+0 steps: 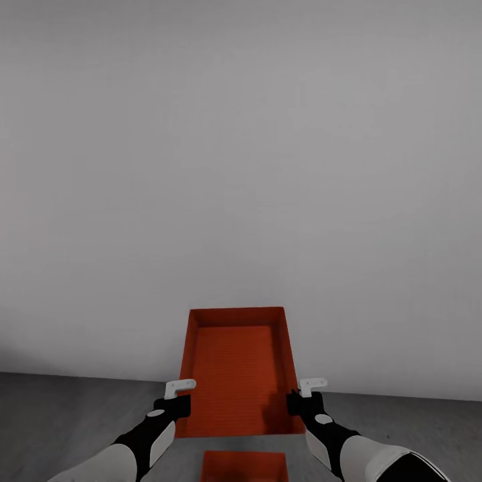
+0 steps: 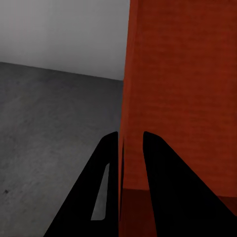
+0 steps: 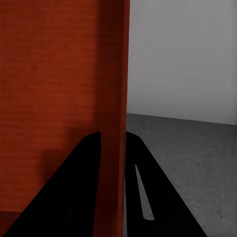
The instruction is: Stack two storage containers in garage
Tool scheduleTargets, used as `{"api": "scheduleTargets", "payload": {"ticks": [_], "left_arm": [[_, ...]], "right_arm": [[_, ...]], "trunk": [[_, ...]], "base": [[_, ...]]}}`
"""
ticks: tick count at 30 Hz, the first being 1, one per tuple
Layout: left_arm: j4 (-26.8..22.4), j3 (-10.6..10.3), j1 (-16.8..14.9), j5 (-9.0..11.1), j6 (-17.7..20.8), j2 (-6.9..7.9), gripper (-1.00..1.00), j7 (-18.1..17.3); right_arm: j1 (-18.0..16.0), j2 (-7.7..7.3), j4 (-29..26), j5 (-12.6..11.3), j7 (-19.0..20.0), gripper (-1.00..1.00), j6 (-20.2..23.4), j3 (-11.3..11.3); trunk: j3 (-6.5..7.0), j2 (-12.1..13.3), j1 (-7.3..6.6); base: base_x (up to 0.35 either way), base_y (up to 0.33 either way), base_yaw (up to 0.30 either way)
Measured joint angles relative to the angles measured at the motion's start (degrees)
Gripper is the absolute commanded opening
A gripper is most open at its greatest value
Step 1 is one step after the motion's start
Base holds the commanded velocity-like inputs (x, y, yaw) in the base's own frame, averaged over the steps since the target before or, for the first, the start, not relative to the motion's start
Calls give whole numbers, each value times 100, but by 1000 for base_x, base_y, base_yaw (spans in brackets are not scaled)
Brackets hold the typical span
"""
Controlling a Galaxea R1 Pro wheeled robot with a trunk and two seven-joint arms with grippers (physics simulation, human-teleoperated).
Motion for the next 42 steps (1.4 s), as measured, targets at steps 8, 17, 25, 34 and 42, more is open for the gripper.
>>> {"api": "scheduleTargets", "payload": {"ticks": [8,17,25,34,42], "left_arm": [[18,3,0,5,-18,-2,-100,-2],[19,4,0,3,-20,-3,-100,-1],[46,-80,-2,90,-63,26,-100,-28],[106,-81,-2,139,-136,21,-100,-36],[100,-115,-2,170,-138,21,-100,-30]], "right_arm": [[0,0,0,3,-3,-100,0,9],[0,0,2,-13,1,-100,-2,20],[1,30,2,-495,-52,-100,-5,548],[1,35,7,-1053,-45,-100,-4,1143],[0,36,9,-1584,-35,-100,-8,1661]], "trunk": [[0,0,0],[0,0,0],[0,0,0],[0,-1,-2],[0,0,0]], "base": [[0,-108,0],[0,-22,0],[0,0,0],[77,94,0],[35,42,-11]]}}
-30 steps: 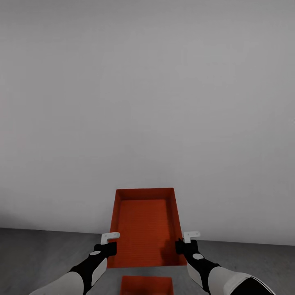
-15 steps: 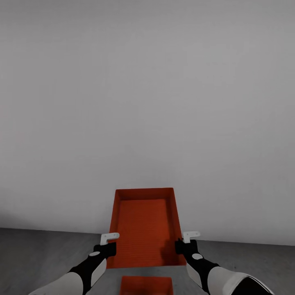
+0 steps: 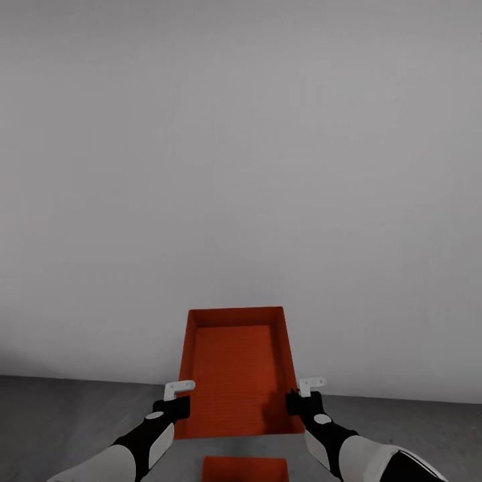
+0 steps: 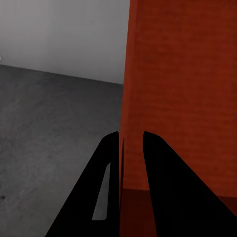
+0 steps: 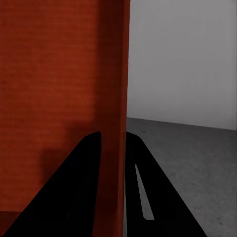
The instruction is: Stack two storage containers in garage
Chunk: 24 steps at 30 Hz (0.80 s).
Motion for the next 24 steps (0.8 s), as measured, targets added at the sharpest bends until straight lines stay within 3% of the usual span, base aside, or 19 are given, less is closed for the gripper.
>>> {"api": "scheduleTargets", "payload": {"ticks": [10,11,12,24], "left_arm": [[3,-23,0,30,-7,0,-100,3],[20,78,0,-80,-2,0,-100,-10],[-5,71,-1,-89,35,1,-100,-6],[-26,71,-1,-100,56,1,-100,-2]], "right_arm": [[0,2,1,-630,11,-100,5,634],[0,3,-4,989,-37,-100,8,-940],[2,0,-5,1464,-42,-100,11,-1455],[1,-4,-8,1489,-34,-100,11,-1492]], "trunk": [[0,0,0],[1,0,0],[0,0,0],[0,0,0]], "base": [[1,1,-144],[0,0,-31],[0,0,-20],[0,0,-4]]}}
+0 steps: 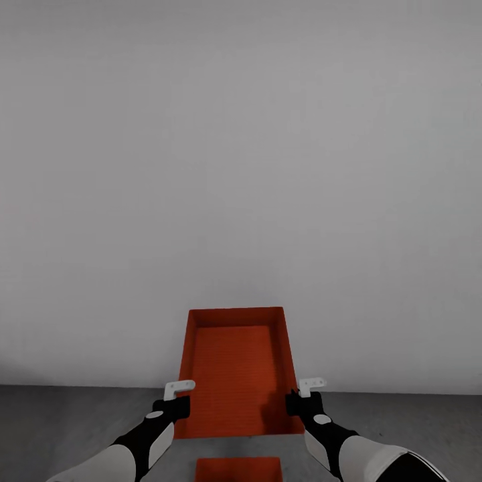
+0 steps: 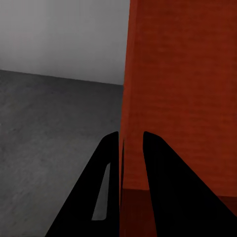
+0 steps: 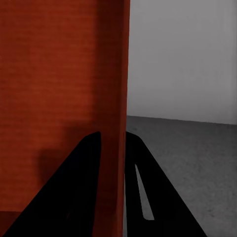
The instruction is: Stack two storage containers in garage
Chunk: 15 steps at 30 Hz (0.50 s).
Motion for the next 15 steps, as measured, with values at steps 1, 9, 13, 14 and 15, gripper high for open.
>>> {"api": "scheduleTargets", "payload": {"ticks": [1,9,13,14,15], "left_arm": [[0,0,0,0,0,0,-100,0],[-11,-2,0,-4,12,0,-100,2],[-39,-9,0,-8,42,4,-100,3],[-40,-10,1,-8,44,5,-100,2],[-43,-11,1,-8,47,6,-100,2]], "right_arm": [[0,0,0,0,0,-100,0,0],[0,0,1,-31,1,-100,0,19],[0,1,1,-42,6,-100,-1,8],[0,1,1,-43,8,-100,-1,8],[0,1,1,-43,7,-100,-1,6]], "trunk": [[0,0,0],[0,0,0],[0,0,0],[0,0,0],[0,0,0]], "base": [[0,0,0],[0,0,0],[0,0,0],[0,0,0],[0,0,0]]}}
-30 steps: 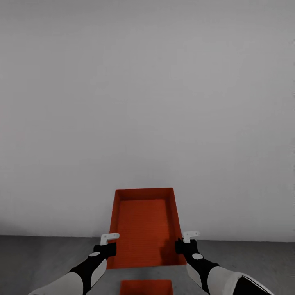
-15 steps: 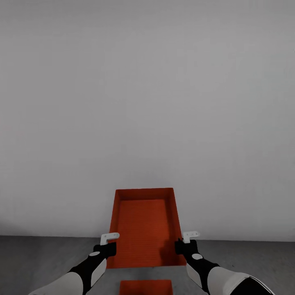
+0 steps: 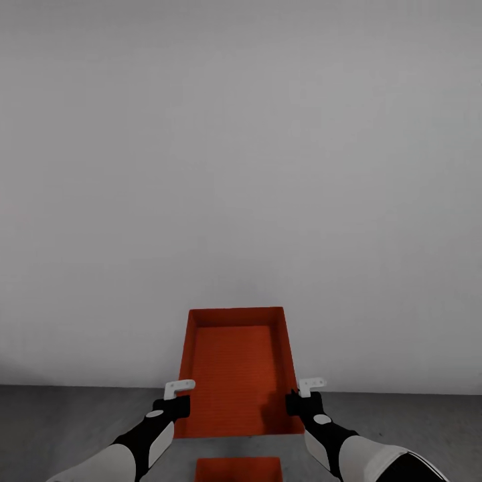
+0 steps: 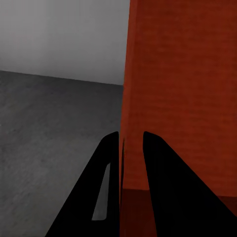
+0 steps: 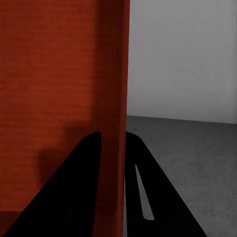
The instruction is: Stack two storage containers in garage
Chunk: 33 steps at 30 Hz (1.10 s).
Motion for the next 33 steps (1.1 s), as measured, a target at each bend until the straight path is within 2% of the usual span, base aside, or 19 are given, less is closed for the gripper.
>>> {"api": "scheduleTargets", "payload": {"ticks": [12,33], "left_arm": [[8,-2,0,4,-8,3,-100,-1],[-14,-7,0,1,17,6,-100,-1]], "right_arm": [[0,6,1,-6,-7,-100,-1,9],[0,6,2,-22,-2,-100,-1,8]], "trunk": [[-13,0,0],[-200,0,0]], "base": [[0,0,0],[0,0,0]]}}
